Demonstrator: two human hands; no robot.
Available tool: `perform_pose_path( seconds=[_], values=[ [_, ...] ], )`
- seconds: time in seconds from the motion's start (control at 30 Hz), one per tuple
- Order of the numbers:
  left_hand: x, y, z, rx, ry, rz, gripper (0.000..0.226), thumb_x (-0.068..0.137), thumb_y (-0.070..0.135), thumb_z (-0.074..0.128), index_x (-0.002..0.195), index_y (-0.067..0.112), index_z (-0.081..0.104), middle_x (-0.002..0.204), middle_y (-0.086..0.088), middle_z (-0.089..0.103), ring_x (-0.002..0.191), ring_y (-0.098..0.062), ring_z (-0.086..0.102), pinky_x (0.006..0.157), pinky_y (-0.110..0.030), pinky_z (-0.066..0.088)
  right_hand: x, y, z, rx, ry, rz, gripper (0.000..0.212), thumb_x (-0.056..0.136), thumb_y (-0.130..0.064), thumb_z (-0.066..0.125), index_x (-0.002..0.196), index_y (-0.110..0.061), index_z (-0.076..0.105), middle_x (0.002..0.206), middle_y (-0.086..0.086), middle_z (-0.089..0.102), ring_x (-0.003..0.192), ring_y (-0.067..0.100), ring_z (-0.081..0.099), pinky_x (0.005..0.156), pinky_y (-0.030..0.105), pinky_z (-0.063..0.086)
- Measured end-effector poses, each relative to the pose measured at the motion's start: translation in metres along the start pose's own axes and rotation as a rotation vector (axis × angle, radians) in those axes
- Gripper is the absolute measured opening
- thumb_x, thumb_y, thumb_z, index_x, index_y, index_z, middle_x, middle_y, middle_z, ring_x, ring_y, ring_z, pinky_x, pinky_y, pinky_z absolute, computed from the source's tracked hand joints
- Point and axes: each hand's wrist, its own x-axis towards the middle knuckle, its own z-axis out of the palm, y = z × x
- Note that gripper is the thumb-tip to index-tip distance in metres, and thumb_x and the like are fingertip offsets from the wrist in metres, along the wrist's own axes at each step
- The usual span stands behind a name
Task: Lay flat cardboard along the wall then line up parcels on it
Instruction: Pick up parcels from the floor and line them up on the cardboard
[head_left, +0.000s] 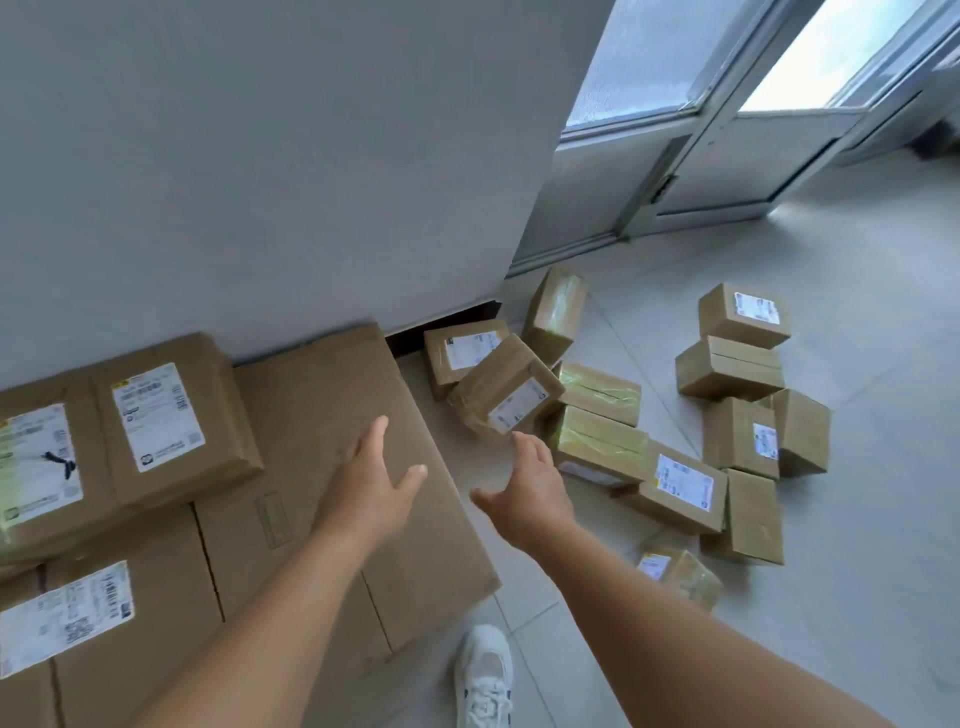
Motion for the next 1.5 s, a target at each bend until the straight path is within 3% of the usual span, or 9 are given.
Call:
perform_pose_path(
  seconds=[0.37,0.53,0.67,0.87,1.03,1.2,1.3,1.4,1.5],
  values=[
    [0.049,0.06,0.048,0.087,-0.079,-0.003,0.087,0.084,0.039,0.067,0.152,0.025,0.014,0.157,-0.001,0.021,0.142,-0.02,0.025,0.11,-0.035,0.027,0.073,0.062,-0.055,0.056,0.014,0.052,0.093,0.078,-0.03,0.075,0.151,-0.017,0.019,0.154,-0.001,0.026,0.138,0.019,0.032,0.11,0.036,0.035],
    [0.122,0.086,0.092,0.058,-0.066,-0.119,0.087,0.085,0.042,0.065,0.153,0.026,0.012,0.158,0.0,0.019,0.142,-0.019,0.026,0.111,-0.035,0.028,0.167,0.084,-0.072,0.071,-0.058,0.025,0.084,0.075,-0.026,0.076,0.145,-0.015,0.03,0.144,0.002,0.039,0.13,0.02,0.041,0.107,0.035,0.038],
    [0.179,0.093,0.139,-0.056,-0.055,-0.323,0.078,0.089,0.046,0.056,0.152,0.028,0.014,0.156,-0.003,0.026,0.138,-0.025,0.033,0.107,-0.037,0.031,0.241,0.107,-0.076,0.063,-0.137,0.006,0.07,0.076,-0.028,0.073,0.137,-0.02,0.038,0.131,0.002,0.051,0.117,0.022,0.05,0.101,0.038,0.043],
    [0.239,0.08,0.193,-0.145,-0.059,-0.552,0.07,0.094,0.047,0.049,0.152,0.025,0.016,0.154,-0.005,0.03,0.136,-0.028,0.036,0.104,-0.035,0.032,0.33,0.126,-0.069,-0.061,-0.281,-0.04,0.069,0.089,-0.033,0.063,0.145,-0.015,0.025,0.147,0.006,0.038,0.13,0.026,0.042,0.103,0.038,0.038],
    [0.276,0.048,0.223,-0.239,-0.046,-0.613,0.072,0.093,0.045,0.052,0.151,0.021,0.017,0.155,-0.005,0.028,0.138,-0.027,0.033,0.108,-0.036,0.03,0.374,0.121,-0.033,-0.113,-0.27,-0.16,0.096,0.081,-0.048,0.069,0.152,-0.027,0.009,0.154,0.0,0.024,0.139,0.024,0.03,0.112,0.042,0.032],
    [0.297,0.02,0.25,-0.519,0.017,-0.727,0.085,0.084,0.053,0.061,0.151,0.023,0.018,0.151,-0.003,0.036,0.133,-0.024,0.039,0.109,-0.037,0.03,0.392,0.121,-0.005,-0.096,-0.248,-0.307,0.094,0.077,-0.054,0.069,0.147,-0.048,0.006,0.146,-0.006,0.032,0.121,0.022,0.051,0.1,0.043,0.045],
    [0.294,0.009,0.259,-0.676,0.107,-0.797,0.085,0.081,0.057,0.063,0.149,0.025,0.024,0.146,-0.002,0.041,0.128,-0.024,0.043,0.105,-0.037,0.032,0.392,0.127,-0.001,-0.161,-0.324,-0.249,0.076,0.087,-0.056,0.056,0.148,-0.04,0.013,0.142,0.001,0.045,0.117,0.024,0.055,0.086,0.033,0.046],
    [0.289,0.005,0.262,-0.563,0.153,-0.815,0.09,0.072,0.063,0.065,0.146,0.034,0.024,0.145,-0.003,0.034,0.127,-0.027,0.043,0.105,-0.043,0.038,0.387,0.126,0.003,-0.166,-0.361,-0.16,0.065,0.095,-0.052,0.043,0.149,-0.028,0.015,0.136,0.009,0.054,0.118,0.029,0.055,0.09,0.035,0.044],
    [0.297,0.007,0.25,-0.453,0.236,-0.743,0.089,0.076,0.051,0.068,0.148,0.037,0.017,0.147,-0.004,0.026,0.13,-0.028,0.039,0.101,-0.045,0.042,0.386,0.126,0.015,-0.159,-0.396,-0.07,0.06,0.099,-0.045,0.036,0.148,-0.017,0.018,0.129,0.015,0.057,0.112,0.033,0.057,0.093,0.038,0.046]
  ],
)
